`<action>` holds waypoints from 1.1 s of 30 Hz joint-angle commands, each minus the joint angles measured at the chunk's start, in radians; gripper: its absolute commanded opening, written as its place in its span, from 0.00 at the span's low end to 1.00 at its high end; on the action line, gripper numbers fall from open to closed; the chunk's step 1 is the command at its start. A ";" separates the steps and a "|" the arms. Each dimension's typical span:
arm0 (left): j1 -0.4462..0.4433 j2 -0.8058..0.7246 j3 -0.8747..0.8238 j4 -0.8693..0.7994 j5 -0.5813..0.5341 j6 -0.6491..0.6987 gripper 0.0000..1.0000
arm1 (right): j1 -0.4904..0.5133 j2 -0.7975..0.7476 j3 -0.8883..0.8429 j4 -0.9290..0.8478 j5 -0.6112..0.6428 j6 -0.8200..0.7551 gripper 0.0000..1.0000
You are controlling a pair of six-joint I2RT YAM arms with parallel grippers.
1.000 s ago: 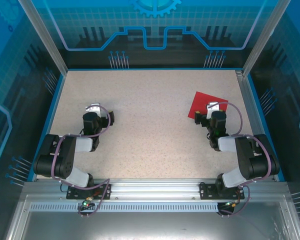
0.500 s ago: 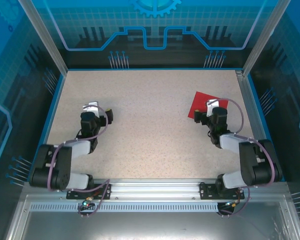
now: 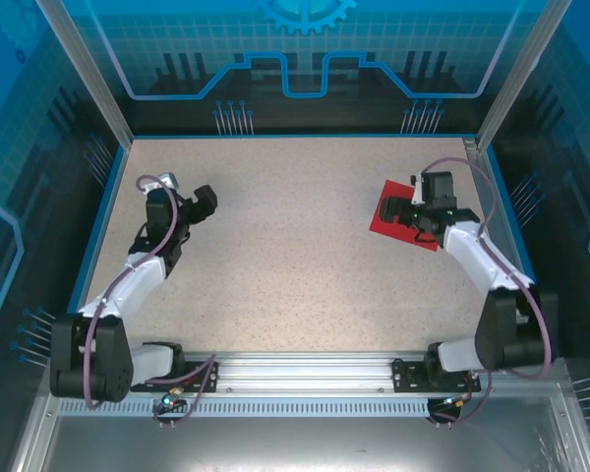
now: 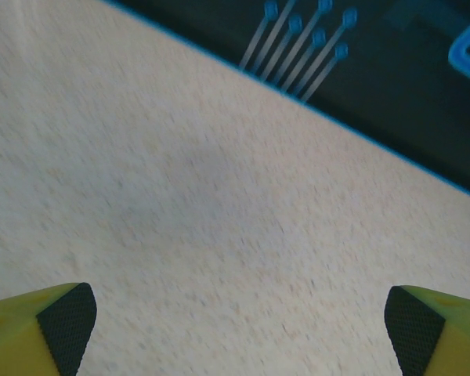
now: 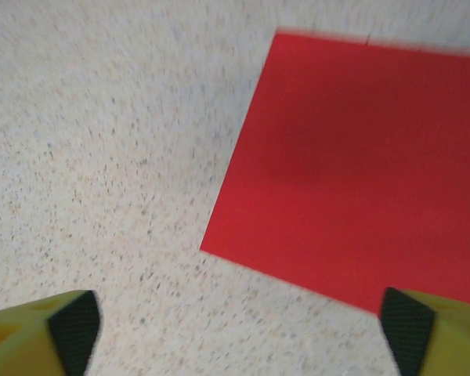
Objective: Fold a paper plane with a square sheet of paper (pick it up from the middle)
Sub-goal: Move the square sheet of paper to the center of the table.
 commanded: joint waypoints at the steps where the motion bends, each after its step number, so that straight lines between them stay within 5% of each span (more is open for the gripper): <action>1: 0.005 0.079 0.065 -0.131 0.239 -0.082 0.99 | -0.002 0.117 0.106 -0.158 -0.063 0.099 0.89; 7: 0.003 0.114 0.037 -0.058 0.405 -0.117 0.99 | 0.008 0.339 0.311 -0.239 0.008 0.210 0.87; 18: 0.004 0.042 -0.028 -0.051 0.436 -0.084 0.99 | 0.034 0.675 0.600 -0.305 -0.102 0.244 0.82; 21: 0.003 0.014 -0.035 -0.057 0.428 -0.082 0.99 | 0.065 0.711 0.630 -0.357 -0.051 0.254 0.82; 33: 0.008 0.009 -0.030 -0.017 0.465 -0.205 0.99 | 0.313 0.655 0.341 -0.224 -0.116 0.339 0.82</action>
